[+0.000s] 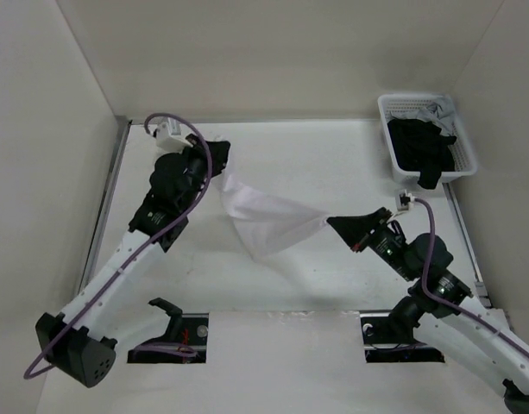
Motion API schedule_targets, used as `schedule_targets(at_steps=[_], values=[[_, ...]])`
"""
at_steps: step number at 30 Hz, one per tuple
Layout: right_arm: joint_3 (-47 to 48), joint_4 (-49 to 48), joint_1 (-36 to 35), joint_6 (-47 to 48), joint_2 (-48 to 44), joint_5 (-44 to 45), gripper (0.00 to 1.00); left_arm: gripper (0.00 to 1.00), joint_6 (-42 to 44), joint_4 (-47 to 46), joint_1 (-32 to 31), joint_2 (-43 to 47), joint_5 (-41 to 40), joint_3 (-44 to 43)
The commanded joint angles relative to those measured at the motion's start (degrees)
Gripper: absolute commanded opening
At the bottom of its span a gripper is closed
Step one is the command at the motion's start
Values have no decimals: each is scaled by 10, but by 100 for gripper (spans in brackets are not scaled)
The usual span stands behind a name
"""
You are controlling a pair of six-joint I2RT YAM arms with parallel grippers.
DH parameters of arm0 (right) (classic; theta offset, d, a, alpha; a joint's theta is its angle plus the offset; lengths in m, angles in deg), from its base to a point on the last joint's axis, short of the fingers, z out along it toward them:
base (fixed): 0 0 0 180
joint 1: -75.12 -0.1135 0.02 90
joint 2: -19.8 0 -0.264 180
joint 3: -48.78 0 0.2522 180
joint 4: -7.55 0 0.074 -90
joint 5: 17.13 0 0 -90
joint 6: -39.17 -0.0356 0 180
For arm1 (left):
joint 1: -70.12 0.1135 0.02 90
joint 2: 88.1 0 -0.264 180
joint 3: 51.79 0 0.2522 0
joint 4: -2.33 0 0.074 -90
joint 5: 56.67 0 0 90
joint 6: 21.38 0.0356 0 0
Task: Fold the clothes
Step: Flatten the tank top out
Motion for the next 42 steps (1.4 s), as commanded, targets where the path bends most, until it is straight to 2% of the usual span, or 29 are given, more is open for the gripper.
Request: schedule_targets(at_steps=[1, 4, 8, 10, 12, 14, 16, 20, 22, 26, 29, 34, 37, 42], values=[[-56, 29, -31, -29, -9, 27, 0, 5, 53, 87, -4, -105, 2, -62], [-100, 14, -47, -46, 16, 61, 0, 6, 84, 81, 13, -254, 7, -163], [-121, -26, -48, -44, 74, 109, 0, 6, 111, 114, 8, -494, 27, -391], [-122, -41, -35, -43, 101, 114, 0, 16, 113, 147, -12, -582, 35, -502], [-120, -50, -26, -38, 116, 118, 0, 30, 121, 152, -35, -602, 32, -533], [-120, -57, -19, -34, 124, 121, 0, 41, 146, 126, -49, -572, 18, -492], [-121, -58, -9, -25, 129, 119, 0, 46, 150, 96, -54, -507, -1, -396], [-130, -61, 14, -12, 126, 110, 0, 43, 120, 12, -56, -337, -46, -117], [-134, -61, 26, -8, 117, 100, 0, 41, 86, 1, -55, -271, -67, 7], [-138, -59, 51, -6, 104, 76, 0, 39, 16, -18, -43, -201, -57, 158], [-138, -61, 63, -6, 105, 61, 0, 42, 10, -65, -43, -192, -11, 200], [-136, -61, 61, -8, 113, 60, 0, 43, 11, -108, -50, -233, 38, 203], [-141, -61, 57, -13, 107, 67, 0, 36, 7, -110, -61, -260, 39, 199], [-149, -61, 57, -16, 97, 66, 0, 15, 7, -96, -78, -280, 39, 191]])
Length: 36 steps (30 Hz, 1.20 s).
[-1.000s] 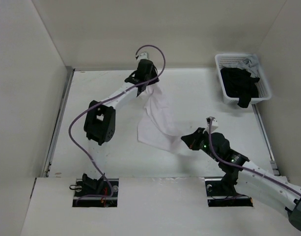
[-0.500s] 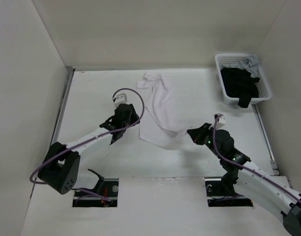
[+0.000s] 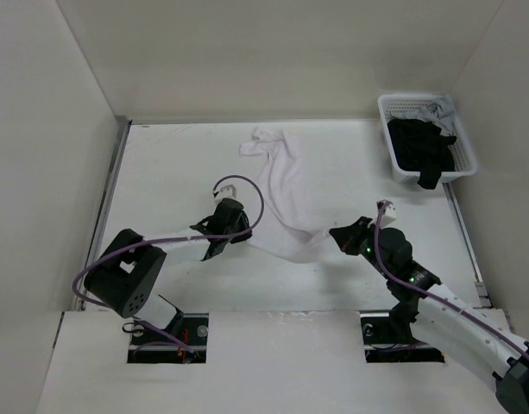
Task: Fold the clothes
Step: Flatten the tank top out
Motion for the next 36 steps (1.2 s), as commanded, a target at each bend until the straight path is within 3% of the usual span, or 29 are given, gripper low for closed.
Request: schedule_targets(at_steps=[1, 5, 9, 11, 15, 17, 23, 29, 36], values=[[-4, -34, -3, -2, -11, -3, 0, 12, -5, -12, -8, 3, 6, -20], [-5, -48, -3, 1, -8, -7, 1, 0, 5, 70, 2, 60, -35, -18], [-13, -78, -3, 4, 14, -9, 1, 1, 16, 232, -7, 169, -104, -75], [-19, -91, -3, -1, 21, -9, 1, 7, 17, 321, -25, 186, -134, -127], [-23, -88, -3, -2, 23, -10, 1, 35, 10, 406, -73, 136, -154, -187], [-23, -77, -3, 1, 21, -10, 1, 40, 1, 407, -87, 121, -171, -185], [-26, -62, 6, 0, 8, -3, 1, 37, -27, 351, -63, 153, -216, -120], [-26, -71, 3, 2, 21, -3, 1, 30, -33, 234, 8, 170, -164, -14], [-29, -72, 3, -1, 22, -2, 1, 36, -10, 168, 37, 137, -73, 30]])
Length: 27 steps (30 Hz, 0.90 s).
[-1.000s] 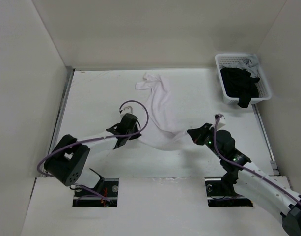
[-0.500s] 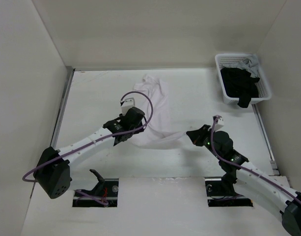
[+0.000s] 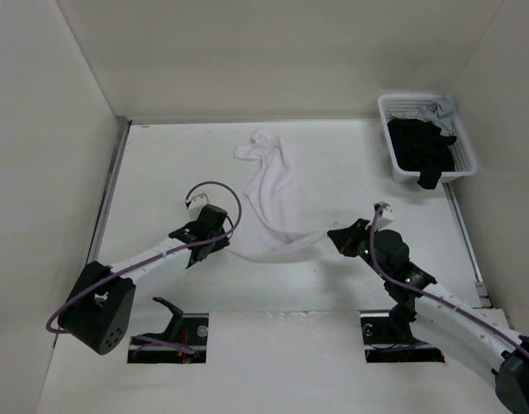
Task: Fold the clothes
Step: Flatten the tank top out
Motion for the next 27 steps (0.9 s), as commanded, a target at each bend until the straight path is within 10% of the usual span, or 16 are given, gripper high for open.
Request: schedule_targets(at_steps=[1, 18, 27], values=[[0, -23, 2, -1, 3, 5, 1, 36, 16, -71, -2, -15, 56, 3], [12, -21, -1, -4, 3, 17, 1, 36, 26, -42, 4, -25, 51, 18], [9, -18, -1, -5, 3, 20, 1, 15, 34, -19, 0, -34, 49, 13]])
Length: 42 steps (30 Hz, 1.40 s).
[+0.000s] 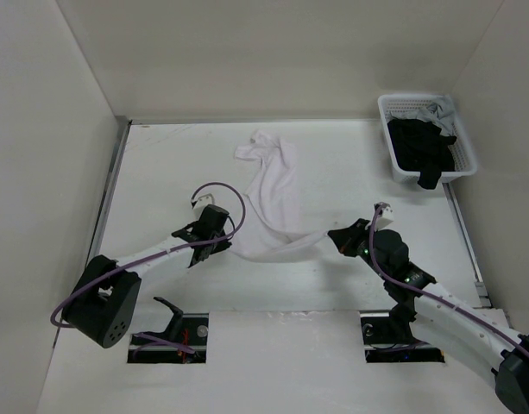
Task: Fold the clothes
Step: Flatten the tank top out
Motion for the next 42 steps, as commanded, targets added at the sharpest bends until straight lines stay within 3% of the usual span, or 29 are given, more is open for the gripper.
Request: schedule_targets(at_steps=[1, 7, 10, 14, 19, 25, 29, 33, 37, 42], values=[[9, -18, -1, -5, -3, 11, 1, 12, 8, 29, 2, 0, -7, 7], [15, -15, -1, -5, -11, 11, 1, 0, 12, 17, 5, 10, 12, 4], [30, -2, -1, 1, -23, 10, 0, 0, 12, 34, 4, 64, 13, -22], [85, 49, -1, 23, -61, 17, 0, 0, 14, 106, -10, 186, -17, -125], [227, 156, -32, 80, -117, 80, 0, 0, 48, 159, -47, 294, -112, -287], [436, 195, -117, 142, -101, 173, 0, 0, 117, 83, -123, 337, -218, -410], [566, 181, -218, 200, -58, 232, 0, 0, 182, 1, -168, 320, -250, -458], [617, 139, -293, 250, 1, 275, 0, 0, 240, -79, -182, 280, -274, -469], [602, 92, -227, 246, 67, 257, 0, 0, 251, -116, -135, 202, -281, -456], [600, 73, -58, 156, 170, 106, 0, 0, 161, -95, -3, 80, -182, -446]])
